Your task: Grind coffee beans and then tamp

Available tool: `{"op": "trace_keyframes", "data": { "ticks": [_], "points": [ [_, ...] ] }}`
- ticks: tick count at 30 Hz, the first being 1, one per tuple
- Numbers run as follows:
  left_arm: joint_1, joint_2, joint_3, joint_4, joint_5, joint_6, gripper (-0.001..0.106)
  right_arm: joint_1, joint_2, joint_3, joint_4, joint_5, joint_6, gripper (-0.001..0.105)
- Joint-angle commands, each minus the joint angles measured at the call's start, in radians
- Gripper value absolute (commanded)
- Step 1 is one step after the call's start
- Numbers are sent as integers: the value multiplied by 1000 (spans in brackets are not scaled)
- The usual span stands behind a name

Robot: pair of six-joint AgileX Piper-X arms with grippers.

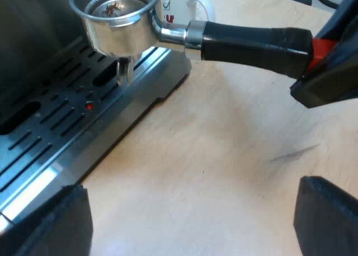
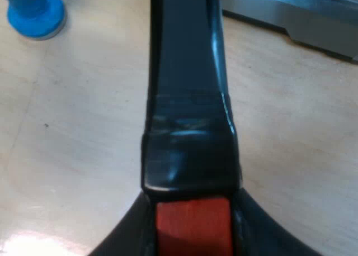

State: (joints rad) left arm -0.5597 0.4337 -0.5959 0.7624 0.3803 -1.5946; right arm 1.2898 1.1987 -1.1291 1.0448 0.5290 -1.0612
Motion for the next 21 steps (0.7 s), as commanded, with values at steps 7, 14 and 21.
{"op": "trace_keyframes", "data": {
  "ticks": [7, 14, 21],
  "points": [
    [-4, -135, -3, 100, -58, 6, 79, 87, -25, -1, -17, 85, -11, 0],
    [-4, -156, -3, 150, -67, 6, 79, 152, -25, 88, -97, 89, -11, 0],
    [-4, -156, -2, 188, -74, 6, 79, 158, -25, 183, -217, 43, -11, 0]
  ]
}}
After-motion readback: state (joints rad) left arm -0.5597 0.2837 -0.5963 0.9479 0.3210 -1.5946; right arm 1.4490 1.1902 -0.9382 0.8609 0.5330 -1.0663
